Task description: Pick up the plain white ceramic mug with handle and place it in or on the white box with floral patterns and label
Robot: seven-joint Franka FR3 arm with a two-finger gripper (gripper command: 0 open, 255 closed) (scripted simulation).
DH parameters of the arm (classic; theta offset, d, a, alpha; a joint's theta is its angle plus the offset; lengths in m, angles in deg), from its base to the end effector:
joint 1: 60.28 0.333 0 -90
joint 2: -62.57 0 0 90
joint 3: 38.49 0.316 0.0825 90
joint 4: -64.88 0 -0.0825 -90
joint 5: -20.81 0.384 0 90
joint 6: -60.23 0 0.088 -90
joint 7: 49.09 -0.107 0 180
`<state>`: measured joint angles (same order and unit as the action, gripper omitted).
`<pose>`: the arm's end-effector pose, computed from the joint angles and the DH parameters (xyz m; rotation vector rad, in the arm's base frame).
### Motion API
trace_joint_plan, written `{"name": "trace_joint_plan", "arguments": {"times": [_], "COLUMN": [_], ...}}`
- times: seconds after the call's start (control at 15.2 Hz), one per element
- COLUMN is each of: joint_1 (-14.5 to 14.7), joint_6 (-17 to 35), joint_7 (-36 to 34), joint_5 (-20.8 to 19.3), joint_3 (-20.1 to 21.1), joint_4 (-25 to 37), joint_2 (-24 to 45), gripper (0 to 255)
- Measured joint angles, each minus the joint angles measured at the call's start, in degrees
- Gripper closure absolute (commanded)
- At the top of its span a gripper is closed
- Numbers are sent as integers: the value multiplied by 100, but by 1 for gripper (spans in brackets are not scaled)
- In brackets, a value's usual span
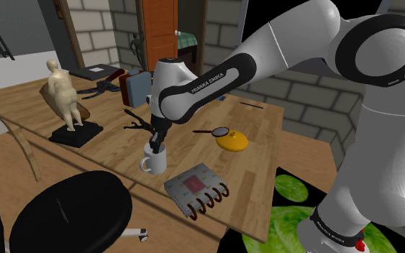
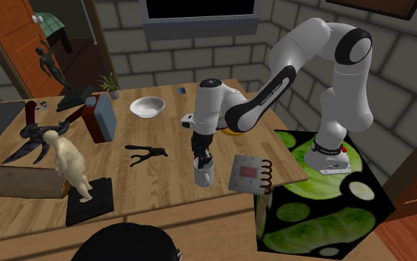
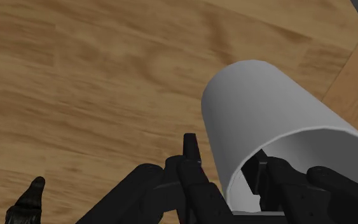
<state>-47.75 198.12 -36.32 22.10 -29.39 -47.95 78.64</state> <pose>0.5788 0.2249 0.3470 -2.9349 -0.8683 -0.2378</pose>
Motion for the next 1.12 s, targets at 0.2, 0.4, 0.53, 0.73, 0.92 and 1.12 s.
{"name": "trace_joint_plan", "arguments": {"times": [0.2,0.4,0.53,0.73,0.92,1.12], "joint_1": [0,0,0,-2,-11,-18], "joint_6": [0,0,0,-139,-328,-550], "joint_7": [0,0,0,-4,2,5], "joint_5": [0,0,0,12,27,43], "joint_3": [0,0,0,7,10,15], "joint_4": [0,0,0,47,138,253], "joint_2": [0,0,0,-93,-193,-302], "gripper": [255,255,255,255,255,255]}}
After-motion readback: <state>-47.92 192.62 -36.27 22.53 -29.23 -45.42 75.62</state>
